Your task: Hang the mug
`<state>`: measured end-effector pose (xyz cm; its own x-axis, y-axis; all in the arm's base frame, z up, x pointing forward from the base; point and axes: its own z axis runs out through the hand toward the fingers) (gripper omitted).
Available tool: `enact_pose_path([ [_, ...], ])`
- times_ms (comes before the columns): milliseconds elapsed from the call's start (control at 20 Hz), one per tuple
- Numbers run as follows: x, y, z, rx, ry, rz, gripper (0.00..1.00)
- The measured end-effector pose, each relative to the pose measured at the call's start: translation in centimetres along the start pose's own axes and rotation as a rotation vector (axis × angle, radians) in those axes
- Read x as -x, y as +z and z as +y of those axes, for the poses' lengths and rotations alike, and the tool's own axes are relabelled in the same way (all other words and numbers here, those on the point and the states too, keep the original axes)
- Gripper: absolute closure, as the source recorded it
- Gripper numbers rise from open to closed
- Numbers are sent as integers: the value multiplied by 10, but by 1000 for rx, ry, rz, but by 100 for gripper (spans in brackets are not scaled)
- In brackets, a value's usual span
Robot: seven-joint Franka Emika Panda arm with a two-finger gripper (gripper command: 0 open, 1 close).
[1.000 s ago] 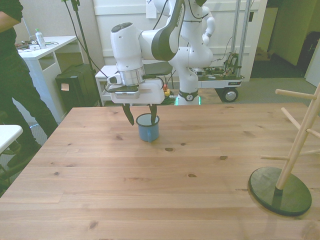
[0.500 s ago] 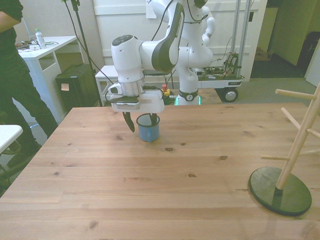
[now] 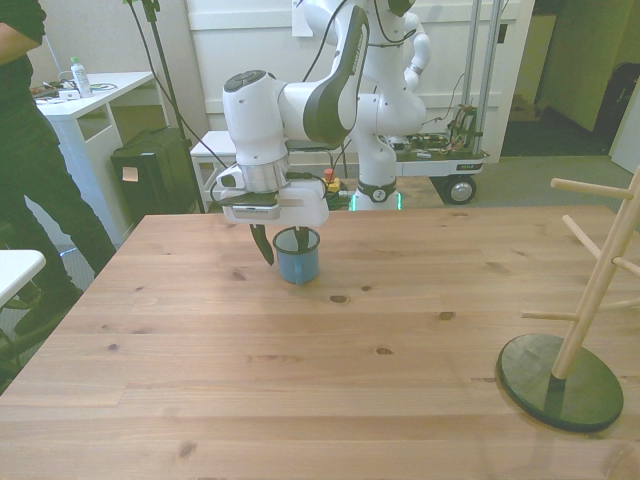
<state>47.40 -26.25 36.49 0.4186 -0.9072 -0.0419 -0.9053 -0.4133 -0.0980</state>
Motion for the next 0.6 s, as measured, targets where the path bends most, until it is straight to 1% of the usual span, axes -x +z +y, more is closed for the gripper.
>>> enact_pose_path([
  [600, -1, 4, 3, -15, 17, -13, 100],
])
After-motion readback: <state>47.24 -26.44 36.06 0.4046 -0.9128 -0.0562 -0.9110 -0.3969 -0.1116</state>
